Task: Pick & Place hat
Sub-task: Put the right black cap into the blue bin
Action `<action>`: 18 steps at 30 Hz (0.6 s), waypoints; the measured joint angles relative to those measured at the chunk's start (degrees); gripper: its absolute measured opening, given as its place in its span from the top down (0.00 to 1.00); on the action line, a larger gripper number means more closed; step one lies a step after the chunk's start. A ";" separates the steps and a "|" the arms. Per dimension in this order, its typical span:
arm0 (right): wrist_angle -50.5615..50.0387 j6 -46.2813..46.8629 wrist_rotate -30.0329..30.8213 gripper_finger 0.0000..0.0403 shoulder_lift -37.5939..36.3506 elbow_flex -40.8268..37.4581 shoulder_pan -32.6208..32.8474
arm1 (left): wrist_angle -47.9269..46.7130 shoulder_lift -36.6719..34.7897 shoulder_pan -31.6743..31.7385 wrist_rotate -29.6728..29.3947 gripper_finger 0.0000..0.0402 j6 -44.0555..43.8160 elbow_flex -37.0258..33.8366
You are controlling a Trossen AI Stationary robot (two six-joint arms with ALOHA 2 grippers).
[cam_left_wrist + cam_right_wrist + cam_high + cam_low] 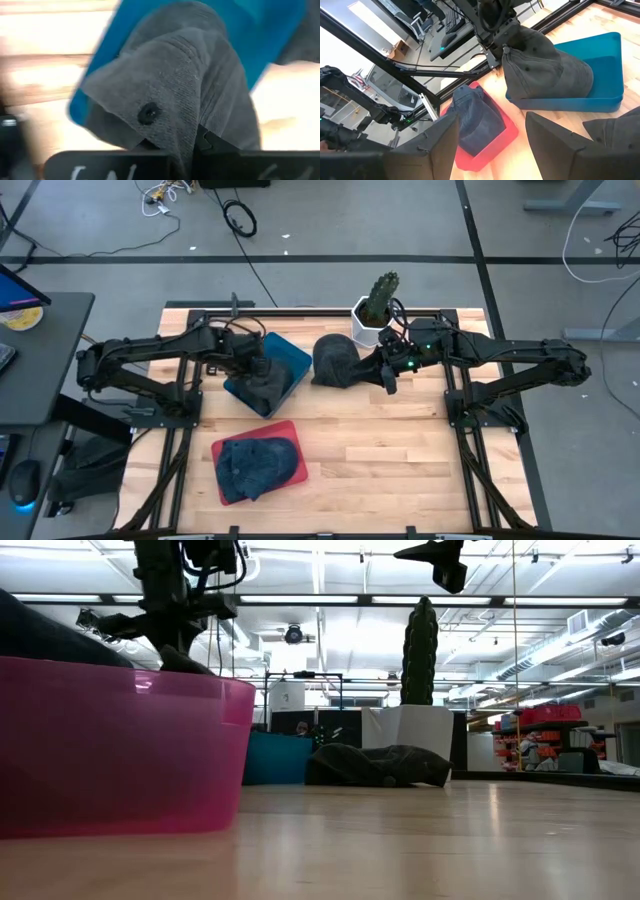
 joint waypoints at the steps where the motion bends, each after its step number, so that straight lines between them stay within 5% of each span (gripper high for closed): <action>1: 0.01 0.01 0.00 0.43 0.00 0.00 -0.01 | -1.09 0.25 0.03 -0.81 0.97 0.02 -0.03; 18: -0.51 0.23 0.00 0.43 0.00 0.00 0.00 | -3.67 9.31 0.00 0.78 0.95 2.26 -0.01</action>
